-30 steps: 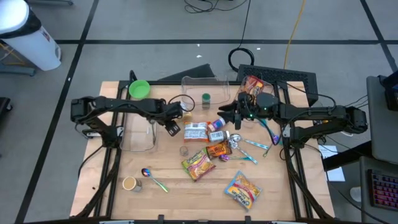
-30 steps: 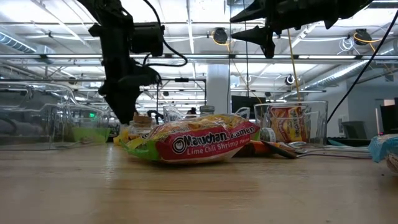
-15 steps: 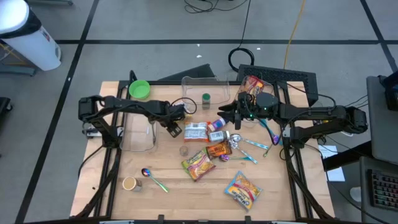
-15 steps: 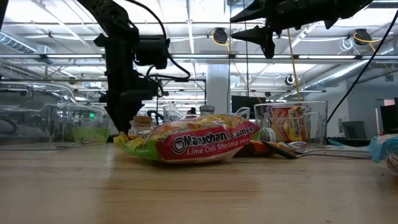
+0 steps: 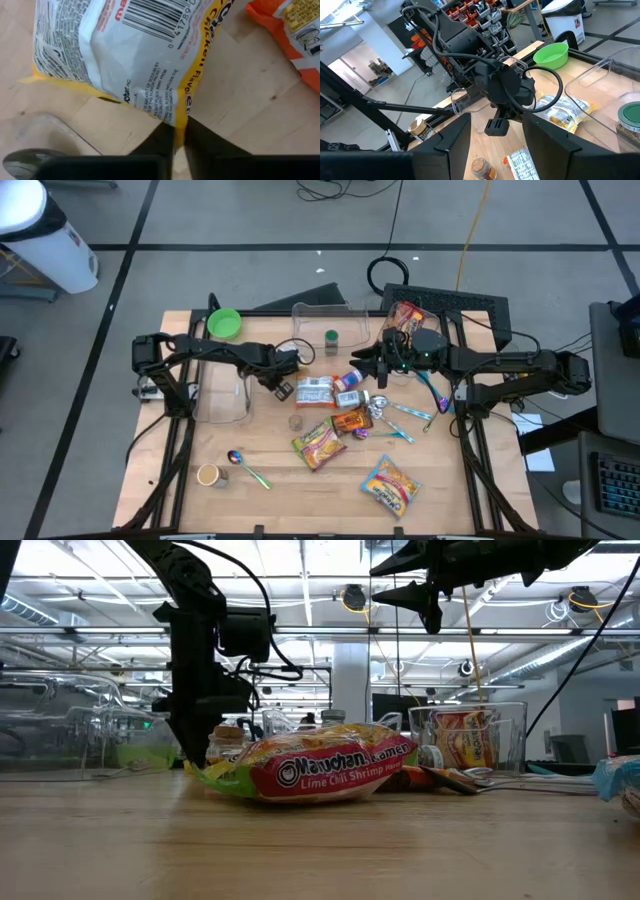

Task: Pick & Place Food Item
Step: Put the yellow noodle pack into the right transparent bin

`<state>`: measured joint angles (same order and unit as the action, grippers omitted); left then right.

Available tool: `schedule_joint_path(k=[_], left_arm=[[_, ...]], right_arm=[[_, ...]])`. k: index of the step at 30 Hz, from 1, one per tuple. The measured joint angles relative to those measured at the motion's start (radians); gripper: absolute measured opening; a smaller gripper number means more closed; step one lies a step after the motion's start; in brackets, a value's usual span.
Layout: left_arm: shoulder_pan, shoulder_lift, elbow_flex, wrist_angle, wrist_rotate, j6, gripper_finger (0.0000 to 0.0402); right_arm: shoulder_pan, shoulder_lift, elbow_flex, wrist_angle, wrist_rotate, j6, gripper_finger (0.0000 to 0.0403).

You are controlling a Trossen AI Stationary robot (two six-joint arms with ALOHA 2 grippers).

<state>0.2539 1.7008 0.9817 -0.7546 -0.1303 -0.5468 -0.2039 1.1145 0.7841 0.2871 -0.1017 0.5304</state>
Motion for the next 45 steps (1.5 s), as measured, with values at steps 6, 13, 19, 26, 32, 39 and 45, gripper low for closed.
schedule_joint_path(k=[6, 13, 19, 26, 32, 39, 45], left_arm=[[0.0, 0.0, 0.009, 0.003, 0.033, -0.005, 0.0007], [-0.001, 0.0, 0.096, -0.053, 0.078, 0.032, 0.0003], [-0.001, 0.0, 0.215, -0.144, 0.077, 0.111, 0.0002], [-0.003, 0.0, 0.301, -0.195, 0.091, 0.154, 0.0001], [-0.029, 0.0, 0.344, -0.195, 0.164, 0.191, 0.0001], [-0.076, 0.0, 0.412, -0.195, 0.201, 0.206, 0.0], [-0.093, 0.0, 0.501, -0.194, 0.201, 0.215, 0.0]], right_arm=[[0.0, 0.0, 0.0, 0.0, 0.0, 0.0, 0.0171], [0.0, 0.0, 0.0, 0.0, -0.003, 0.0, 0.0171], [0.0, 0.0, 0.0, 0.0, -0.003, 0.0, 0.0171], [0.0, 0.0, -0.001, 0.0, -0.003, 0.0, 0.0171], [0.0, 0.0, -0.001, 0.0, -0.009, -0.057, 0.0171], [0.001, 0.0, -0.001, -0.002, -0.14, -0.235, 0.0171], [0.006, 0.0, -0.001, -0.022, -0.139, -0.307, 0.0174]])
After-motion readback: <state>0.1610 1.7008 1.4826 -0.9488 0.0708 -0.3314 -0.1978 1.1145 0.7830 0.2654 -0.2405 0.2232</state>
